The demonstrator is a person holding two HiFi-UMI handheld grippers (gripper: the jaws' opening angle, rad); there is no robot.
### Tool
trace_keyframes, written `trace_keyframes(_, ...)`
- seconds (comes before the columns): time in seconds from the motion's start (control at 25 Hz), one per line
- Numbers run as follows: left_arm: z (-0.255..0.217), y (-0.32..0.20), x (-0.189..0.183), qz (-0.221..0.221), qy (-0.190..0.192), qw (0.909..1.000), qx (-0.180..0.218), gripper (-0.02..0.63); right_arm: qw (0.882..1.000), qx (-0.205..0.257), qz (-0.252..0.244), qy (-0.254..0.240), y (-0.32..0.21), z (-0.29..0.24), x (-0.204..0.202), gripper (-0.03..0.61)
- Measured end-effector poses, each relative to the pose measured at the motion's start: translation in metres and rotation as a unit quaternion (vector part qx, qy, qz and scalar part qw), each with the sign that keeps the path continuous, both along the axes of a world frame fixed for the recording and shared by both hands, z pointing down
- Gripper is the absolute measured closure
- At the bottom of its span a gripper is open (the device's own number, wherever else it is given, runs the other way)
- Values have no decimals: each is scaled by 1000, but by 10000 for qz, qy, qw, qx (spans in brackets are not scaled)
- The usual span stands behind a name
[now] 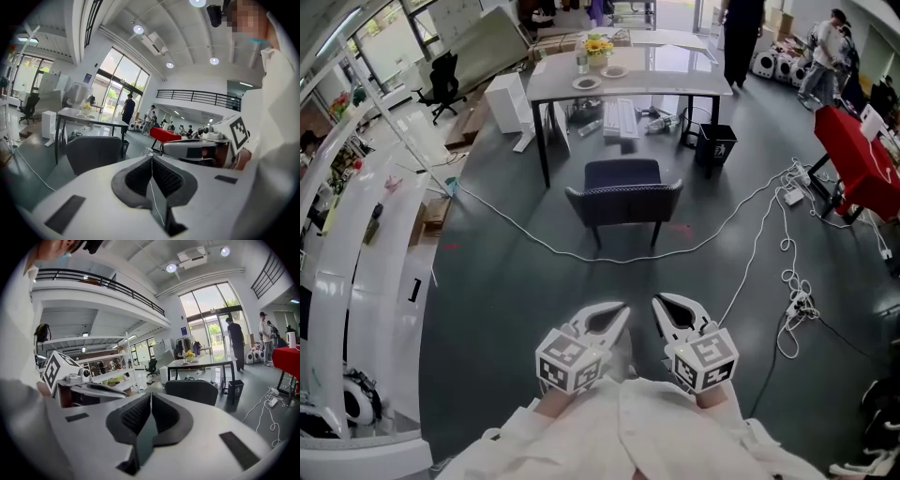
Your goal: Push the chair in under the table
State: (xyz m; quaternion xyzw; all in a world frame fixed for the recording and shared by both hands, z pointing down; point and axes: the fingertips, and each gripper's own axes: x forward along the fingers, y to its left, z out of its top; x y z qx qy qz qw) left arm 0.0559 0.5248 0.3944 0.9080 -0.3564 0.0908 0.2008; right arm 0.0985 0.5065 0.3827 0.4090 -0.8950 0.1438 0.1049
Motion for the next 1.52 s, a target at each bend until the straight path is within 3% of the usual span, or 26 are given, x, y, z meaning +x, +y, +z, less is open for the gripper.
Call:
trace_keyframes(0.4, 13, -68, 16, 273, 141, 9995, -103, 598, 9998, -42, 49, 191, -72, 11, 5, 546)
trace_keyframes(1.04, -10, -245, -31, 295, 191, 9992, 166, 598, 9991, 135, 232, 319, -232, -8, -27, 546)
trace_keyframes(1.52, -3, -312, -54, 551, 182, 9982, 170, 598, 9986, 121, 388, 348, -299, 1, -56, 546)
